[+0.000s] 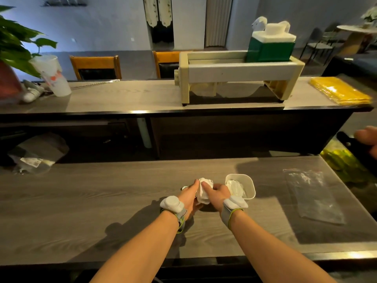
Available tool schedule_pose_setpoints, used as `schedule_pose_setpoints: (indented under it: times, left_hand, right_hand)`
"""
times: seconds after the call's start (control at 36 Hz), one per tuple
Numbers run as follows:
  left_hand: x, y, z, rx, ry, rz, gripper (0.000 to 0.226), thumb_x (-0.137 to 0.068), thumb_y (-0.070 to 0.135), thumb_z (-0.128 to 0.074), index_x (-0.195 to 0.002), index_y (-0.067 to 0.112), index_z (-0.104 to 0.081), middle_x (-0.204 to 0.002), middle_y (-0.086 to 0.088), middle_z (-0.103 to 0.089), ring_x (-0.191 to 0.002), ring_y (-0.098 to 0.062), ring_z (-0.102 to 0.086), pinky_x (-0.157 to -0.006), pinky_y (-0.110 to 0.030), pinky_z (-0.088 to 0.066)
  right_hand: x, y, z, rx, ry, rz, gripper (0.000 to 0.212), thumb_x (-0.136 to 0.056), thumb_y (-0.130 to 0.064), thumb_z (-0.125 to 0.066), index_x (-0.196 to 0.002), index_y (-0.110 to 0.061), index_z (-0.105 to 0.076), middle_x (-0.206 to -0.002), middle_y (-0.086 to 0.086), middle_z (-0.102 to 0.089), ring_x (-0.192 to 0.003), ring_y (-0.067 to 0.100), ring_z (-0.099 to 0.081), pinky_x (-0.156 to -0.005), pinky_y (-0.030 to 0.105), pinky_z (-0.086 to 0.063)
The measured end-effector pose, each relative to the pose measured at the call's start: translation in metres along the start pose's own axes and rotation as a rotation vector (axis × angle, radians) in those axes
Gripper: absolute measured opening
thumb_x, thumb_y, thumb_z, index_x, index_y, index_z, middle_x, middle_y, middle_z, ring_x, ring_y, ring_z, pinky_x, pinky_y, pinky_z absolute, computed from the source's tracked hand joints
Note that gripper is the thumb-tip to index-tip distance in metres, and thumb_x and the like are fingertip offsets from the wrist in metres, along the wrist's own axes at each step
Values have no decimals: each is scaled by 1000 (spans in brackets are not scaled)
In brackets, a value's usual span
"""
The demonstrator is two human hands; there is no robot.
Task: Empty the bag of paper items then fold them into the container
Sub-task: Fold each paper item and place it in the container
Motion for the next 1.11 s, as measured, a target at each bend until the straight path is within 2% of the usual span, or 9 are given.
schedule_pose_setpoints:
  times: [0.11, 0.22, 0.28, 0.39, 0.5, 0.61, 0.78, 0.94, 1.11]
  left_hand:
    - [0, 14, -16, -72, -22, -63, 43, -88, 52, -55, -113, 19, -67, -104, -13, -74, -99, -29, -69, -87, -40, -57]
    - [3, 28, -31, -135, -4, -102, 41, -93, 54, -47, -109, 22, -67, -100, -5, -72, -90, -21, -65, -74, -30, -51]
    - [-1, 28, -43, -215, -16, -107, 44, -92, 58, -43, -110, 25, -66, -109, -3, -70, -100, -20, -63, -79, -32, -52]
    - [-8, 23, -58, -321, -70, -92, 43, -96, 53, -37, -119, 24, -60, -119, -1, -65, -114, -21, -59, -93, -38, -52]
    - [-16, 18, -50, -383, -22, -99, 37, -99, 42, -38, -119, 21, -62, -120, -2, -60, -107, -22, -58, -92, -39, -53]
    - [-12, 7, -42, -427, -9, -52, 28, -98, 32, -41, -114, 16, -58, -106, -4, -62, -78, -17, -60, -71, -29, -49]
    - [-12, 2, -49, -696, -73, -172, 35, -102, 23, -39, -133, 15, -52, -100, -6, -58, -66, -14, -54, -51, -19, -42]
    - [-4, -2, -60, -806, -178, -197, 27, -97, 11, -46, -115, 4, -65, -83, -8, -56, -68, -18, -48, -54, -18, -40]
    - [-1, 12, -56, -910, -149, -209, 32, -99, 9, -42, -127, 0, -54, -72, 6, -50, -54, -1, -49, -50, -11, -39]
  right_hand:
    - [-5, -11, 13, -12, 36, 7, 61, -76, -64, -52, -101, -11, -68, -93, 11, -73, -89, 31, -68, -85, 45, -55]
    - [-2, -29, 28, -181, -10, -60, 33, -90, -28, -52, -110, -2, -61, -74, 10, -61, -53, 21, -55, -41, 26, -41]
    - [-2, -30, 46, -169, -46, -74, 19, -91, -17, -54, -105, -6, -60, -71, 6, -59, -53, 17, -53, -37, 20, -37]
    - [-11, -29, 90, -28, 48, -67, 15, -90, -19, -57, -101, -10, -61, -75, 7, -60, -64, 21, -54, -53, 27, -42]
    - [-36, 2, 122, 137, 118, -119, 37, -78, -35, -61, -99, -6, -65, -85, 14, -70, -78, 33, -68, -76, 45, -58]
    - [-56, 24, 118, 281, 94, -102, 32, -73, -43, -60, -82, -14, -70, -73, 5, -71, -72, 28, -68, -79, 45, -59]
    - [-22, -1, 99, 450, 61, -100, 44, -82, -54, -53, -95, -15, -69, -93, 0, -71, -87, 21, -64, -78, 29, -46]
    - [-30, -1, 99, 576, 48, -136, 41, -85, -44, -62, -101, -6, -67, -102, 8, -70, -97, 26, -66, -75, 27, -43]
    - [-30, -16, 107, 669, 116, -124, 40, -88, -42, -60, -105, -6, -66, -109, 10, -69, -100, 30, -66, -73, 28, -44]
Point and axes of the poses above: each hand's wrist, its own x-axis away from the middle knuckle, its own z-axis out of the back of the hand, y = z × x, the point moved 9 cm from there along -x, towards the middle knuckle
